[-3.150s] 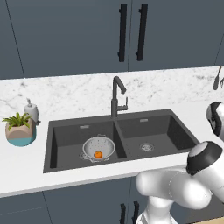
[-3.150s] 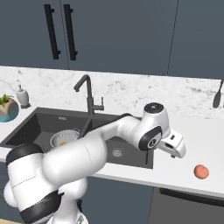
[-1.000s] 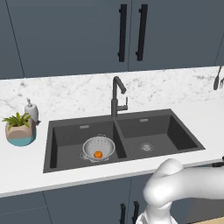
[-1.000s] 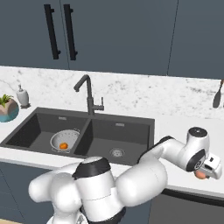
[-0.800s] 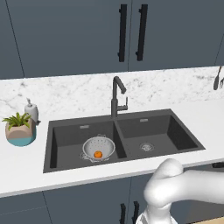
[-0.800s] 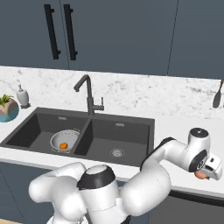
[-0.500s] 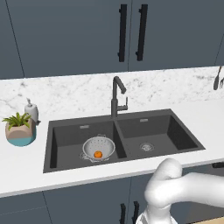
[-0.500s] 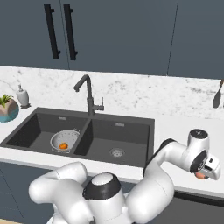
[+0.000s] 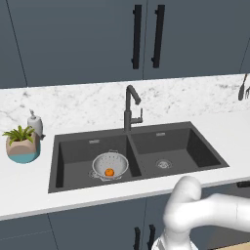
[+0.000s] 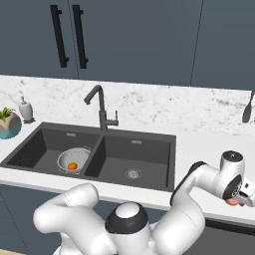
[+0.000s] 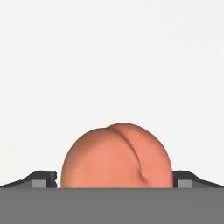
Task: Put the colander in the sink, put the tangerine, peach in the colander, and turn on the sink faucet and pour water over the colander.
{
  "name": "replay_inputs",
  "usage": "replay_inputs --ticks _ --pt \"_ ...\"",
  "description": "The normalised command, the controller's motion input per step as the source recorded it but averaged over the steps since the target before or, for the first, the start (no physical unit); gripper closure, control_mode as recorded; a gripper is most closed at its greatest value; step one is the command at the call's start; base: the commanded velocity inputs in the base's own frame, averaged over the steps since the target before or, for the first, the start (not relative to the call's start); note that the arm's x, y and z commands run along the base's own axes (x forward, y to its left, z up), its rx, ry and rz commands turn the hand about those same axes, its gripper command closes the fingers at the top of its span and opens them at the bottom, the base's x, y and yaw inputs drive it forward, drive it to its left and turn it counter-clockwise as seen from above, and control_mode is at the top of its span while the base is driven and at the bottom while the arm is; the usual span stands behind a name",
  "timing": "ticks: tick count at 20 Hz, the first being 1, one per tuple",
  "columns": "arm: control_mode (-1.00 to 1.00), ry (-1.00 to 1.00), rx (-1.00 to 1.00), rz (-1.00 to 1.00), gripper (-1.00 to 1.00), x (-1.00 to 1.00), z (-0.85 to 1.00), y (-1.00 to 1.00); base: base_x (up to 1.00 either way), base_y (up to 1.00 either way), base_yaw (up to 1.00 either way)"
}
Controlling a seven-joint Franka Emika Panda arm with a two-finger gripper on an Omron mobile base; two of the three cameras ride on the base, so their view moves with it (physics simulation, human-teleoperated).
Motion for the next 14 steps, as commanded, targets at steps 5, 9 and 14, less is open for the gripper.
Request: replay_inputs --ticks 5,9,14 --pt "-1.0 0.0 0.0 0.0 -1.0 0.0 -0.26 -0.1 0.0 0.0 0.0" --pt "-1.0 0.0 0.0 0.0 1.0 0.0 -0.23 0.0 0.0 0.0 0.0" --pt "-1.0 0.01 0.0 0.0 1.0 0.0 -0.2 0.03 0.0 0.0 0.0"
